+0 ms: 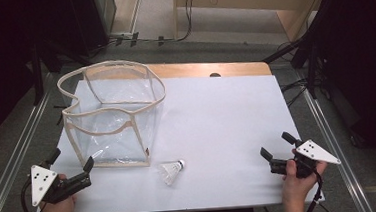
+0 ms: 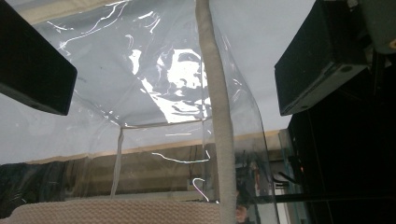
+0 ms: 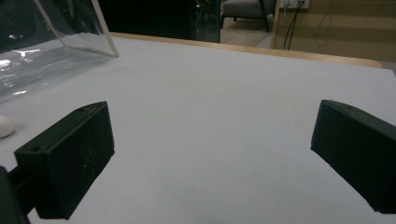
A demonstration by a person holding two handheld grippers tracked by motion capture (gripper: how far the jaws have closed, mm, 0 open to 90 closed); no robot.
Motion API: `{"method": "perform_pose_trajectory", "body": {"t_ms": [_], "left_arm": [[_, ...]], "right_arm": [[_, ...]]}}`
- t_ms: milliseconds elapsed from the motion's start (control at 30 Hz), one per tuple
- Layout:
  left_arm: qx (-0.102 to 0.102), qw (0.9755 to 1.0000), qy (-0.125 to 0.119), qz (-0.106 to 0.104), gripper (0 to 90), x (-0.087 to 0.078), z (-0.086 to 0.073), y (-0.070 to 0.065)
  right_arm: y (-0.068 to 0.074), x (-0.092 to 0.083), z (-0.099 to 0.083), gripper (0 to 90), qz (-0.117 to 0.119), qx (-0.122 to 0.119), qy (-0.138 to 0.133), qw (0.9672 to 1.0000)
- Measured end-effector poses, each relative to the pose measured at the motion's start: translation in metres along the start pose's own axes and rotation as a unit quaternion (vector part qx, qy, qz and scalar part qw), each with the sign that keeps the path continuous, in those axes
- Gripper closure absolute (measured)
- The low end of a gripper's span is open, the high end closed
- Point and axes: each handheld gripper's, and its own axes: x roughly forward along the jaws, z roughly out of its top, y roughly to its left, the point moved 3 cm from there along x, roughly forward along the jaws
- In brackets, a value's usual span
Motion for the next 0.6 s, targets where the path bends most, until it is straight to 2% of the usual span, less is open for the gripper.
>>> {"method": "perform_pose_trajectory", "body": {"t_ms": [133, 200, 600], "left_arm": [[0.000, 1.0000, 0.001, -0.001, 0.0, 0.000, 0.000, 0.000], [0.001, 1.0000, 0.001, -0.001, 0.0, 0.000, 0.000, 0.000], [0.008, 1.0000, 0.003, -0.001, 0.0, 0.000, 0.000, -0.001]], "right_arm": [[0.008, 0.002, 0.006, 0.0, 0.007, -0.021, 0.007, 0.9997], [0.014, 0.003, 0.010, 0.0, 0.013, -0.027, 0.003, 0.9995], [0.041, 0.009, 0.027, 0.0, 0.066, -0.051, 0.009, 0.9965]]}}
